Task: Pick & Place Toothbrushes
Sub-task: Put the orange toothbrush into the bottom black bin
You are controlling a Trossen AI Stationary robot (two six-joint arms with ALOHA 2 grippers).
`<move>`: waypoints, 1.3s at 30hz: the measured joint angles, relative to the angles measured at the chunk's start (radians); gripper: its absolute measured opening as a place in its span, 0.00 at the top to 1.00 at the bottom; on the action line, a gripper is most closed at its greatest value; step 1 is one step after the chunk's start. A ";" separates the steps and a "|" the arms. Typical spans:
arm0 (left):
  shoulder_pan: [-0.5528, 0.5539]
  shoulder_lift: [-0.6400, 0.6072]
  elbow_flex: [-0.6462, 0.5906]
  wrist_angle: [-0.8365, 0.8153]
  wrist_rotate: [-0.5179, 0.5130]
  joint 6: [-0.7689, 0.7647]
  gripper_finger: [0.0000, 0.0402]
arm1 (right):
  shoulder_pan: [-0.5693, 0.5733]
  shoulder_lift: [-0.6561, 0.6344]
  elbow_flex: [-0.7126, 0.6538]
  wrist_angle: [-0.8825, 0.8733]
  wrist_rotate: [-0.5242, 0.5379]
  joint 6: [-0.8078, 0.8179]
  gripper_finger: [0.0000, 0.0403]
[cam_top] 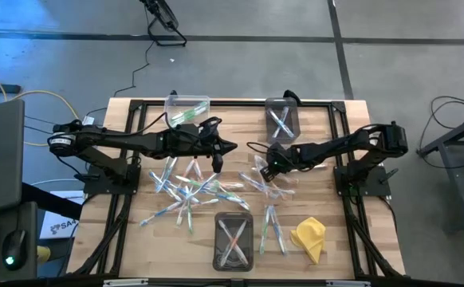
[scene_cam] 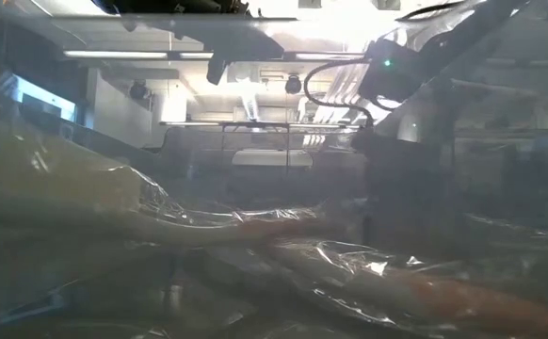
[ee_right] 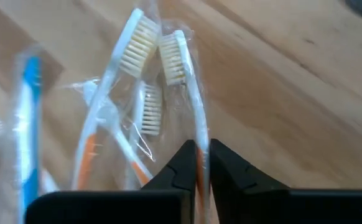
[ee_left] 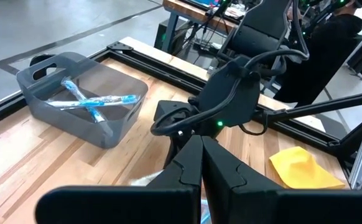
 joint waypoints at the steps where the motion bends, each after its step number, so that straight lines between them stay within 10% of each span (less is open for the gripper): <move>1: 0.000 0.000 0.000 0.000 0.000 0.000 1.00 | 0.000 0.000 0.006 0.000 -0.009 -0.010 0.95; 19: 0.000 0.000 0.000 -0.013 0.002 0.000 1.00 | 0.003 -0.343 0.046 -0.075 0.051 -0.050 0.95; 39: 0.000 0.000 0.000 0.034 0.002 -0.050 1.00 | 0.004 -0.626 0.047 0.324 0.040 -0.210 0.95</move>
